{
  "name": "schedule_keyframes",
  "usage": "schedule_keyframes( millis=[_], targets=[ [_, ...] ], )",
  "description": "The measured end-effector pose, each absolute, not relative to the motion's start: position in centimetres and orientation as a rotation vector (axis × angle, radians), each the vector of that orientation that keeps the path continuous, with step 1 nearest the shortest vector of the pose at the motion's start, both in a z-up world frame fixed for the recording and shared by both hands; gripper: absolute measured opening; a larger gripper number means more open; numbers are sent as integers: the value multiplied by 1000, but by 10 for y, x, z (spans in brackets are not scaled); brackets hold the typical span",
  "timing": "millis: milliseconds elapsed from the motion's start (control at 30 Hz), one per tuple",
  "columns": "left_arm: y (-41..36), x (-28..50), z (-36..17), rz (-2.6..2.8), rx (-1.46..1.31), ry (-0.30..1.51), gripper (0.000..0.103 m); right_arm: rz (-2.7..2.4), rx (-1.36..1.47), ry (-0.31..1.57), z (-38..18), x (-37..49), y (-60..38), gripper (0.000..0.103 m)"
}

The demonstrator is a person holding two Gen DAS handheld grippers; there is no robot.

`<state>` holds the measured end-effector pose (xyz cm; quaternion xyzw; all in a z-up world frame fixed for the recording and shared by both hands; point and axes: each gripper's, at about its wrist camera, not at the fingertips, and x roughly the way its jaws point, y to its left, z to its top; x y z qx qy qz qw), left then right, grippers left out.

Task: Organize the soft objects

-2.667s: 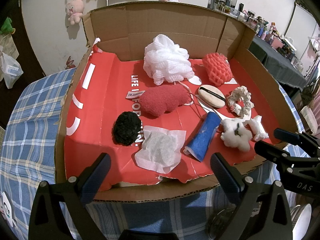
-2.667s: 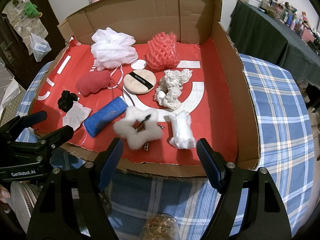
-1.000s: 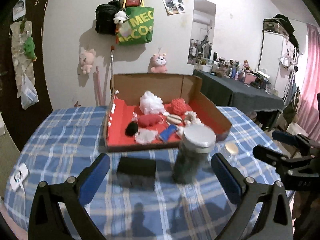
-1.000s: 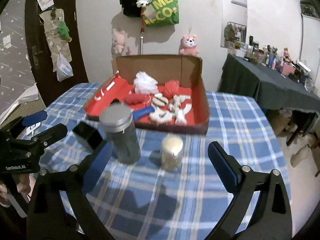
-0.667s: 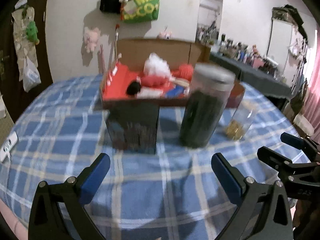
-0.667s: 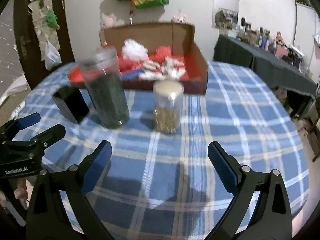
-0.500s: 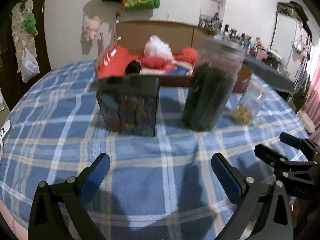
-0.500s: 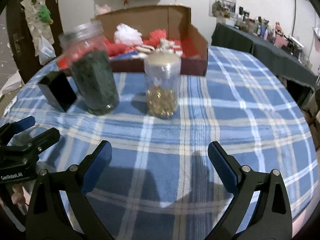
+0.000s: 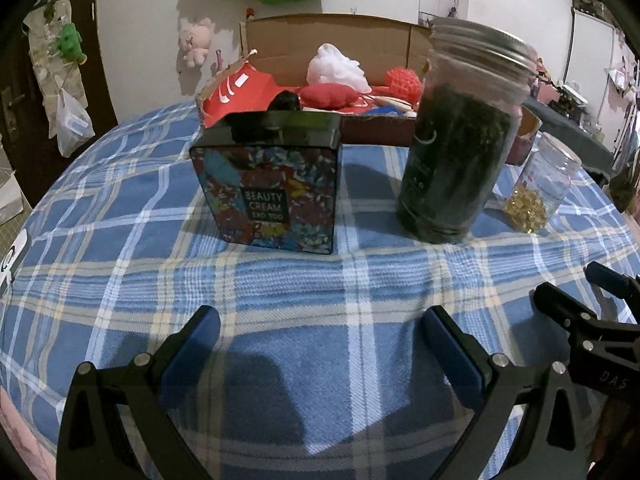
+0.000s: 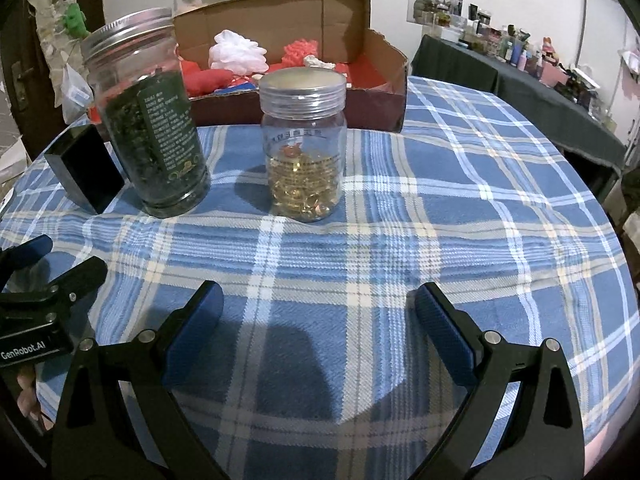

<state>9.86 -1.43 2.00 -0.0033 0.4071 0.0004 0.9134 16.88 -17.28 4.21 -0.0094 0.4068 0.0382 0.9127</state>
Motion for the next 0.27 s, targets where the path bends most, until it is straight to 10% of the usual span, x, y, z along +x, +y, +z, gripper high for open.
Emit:
schedule_keyframes(
  millis=[267],
  targets=[
    [-13,99,21,0,-11,840,103,79,-20,839,42,169,-172,98]
  ],
)
